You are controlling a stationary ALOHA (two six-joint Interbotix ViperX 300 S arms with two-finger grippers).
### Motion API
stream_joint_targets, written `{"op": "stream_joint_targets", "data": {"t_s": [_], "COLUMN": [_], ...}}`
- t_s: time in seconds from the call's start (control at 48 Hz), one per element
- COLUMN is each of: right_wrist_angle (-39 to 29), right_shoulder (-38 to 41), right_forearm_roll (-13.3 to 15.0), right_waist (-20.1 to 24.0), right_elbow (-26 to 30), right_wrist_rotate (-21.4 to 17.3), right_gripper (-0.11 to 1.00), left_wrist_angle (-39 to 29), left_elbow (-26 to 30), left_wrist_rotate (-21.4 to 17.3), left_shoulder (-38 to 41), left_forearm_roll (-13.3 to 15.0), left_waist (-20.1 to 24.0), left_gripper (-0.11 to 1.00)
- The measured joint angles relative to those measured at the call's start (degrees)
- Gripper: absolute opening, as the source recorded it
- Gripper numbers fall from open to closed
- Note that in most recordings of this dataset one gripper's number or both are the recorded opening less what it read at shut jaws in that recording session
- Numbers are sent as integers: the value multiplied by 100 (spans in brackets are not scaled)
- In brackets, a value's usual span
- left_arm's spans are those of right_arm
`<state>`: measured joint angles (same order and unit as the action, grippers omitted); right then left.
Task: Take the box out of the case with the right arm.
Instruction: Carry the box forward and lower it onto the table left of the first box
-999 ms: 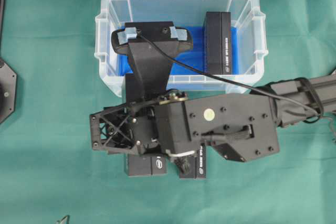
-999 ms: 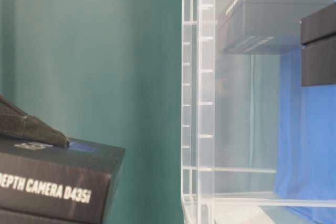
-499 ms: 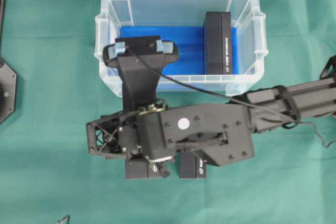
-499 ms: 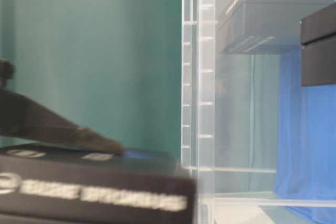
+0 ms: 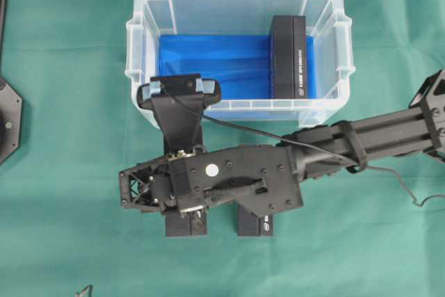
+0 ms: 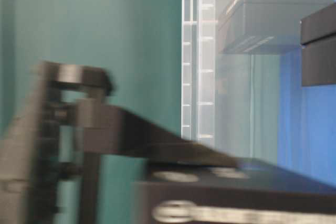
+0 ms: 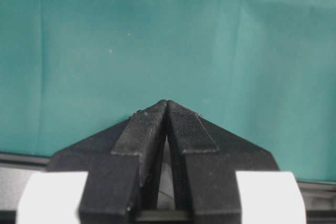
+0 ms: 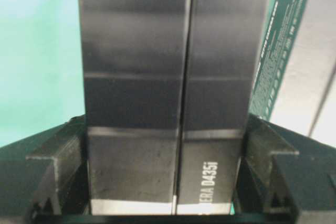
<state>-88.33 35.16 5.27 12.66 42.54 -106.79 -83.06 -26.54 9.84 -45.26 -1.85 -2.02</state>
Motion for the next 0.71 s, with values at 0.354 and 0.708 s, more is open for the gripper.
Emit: {"op": "stream_joint_targets", "data": {"t_s": [0.354, 0.708], "right_wrist_angle": [1354, 1556], "right_shoulder": [105, 114], "right_forearm_roll": [-176, -308], "right_waist": [-18, -70], "right_elbow": [-1072, -1459], "right_wrist_rotate": [-185, -229], "right_gripper": [66, 66], "left_wrist_angle": [0, 9], "left_elbow": [0, 0], "left_wrist_rotate": [0, 0], "left_shoulder": [0, 0], "left_forearm_roll": [0, 0], "left_waist": [0, 0], "left_gripper": [0, 0]}}
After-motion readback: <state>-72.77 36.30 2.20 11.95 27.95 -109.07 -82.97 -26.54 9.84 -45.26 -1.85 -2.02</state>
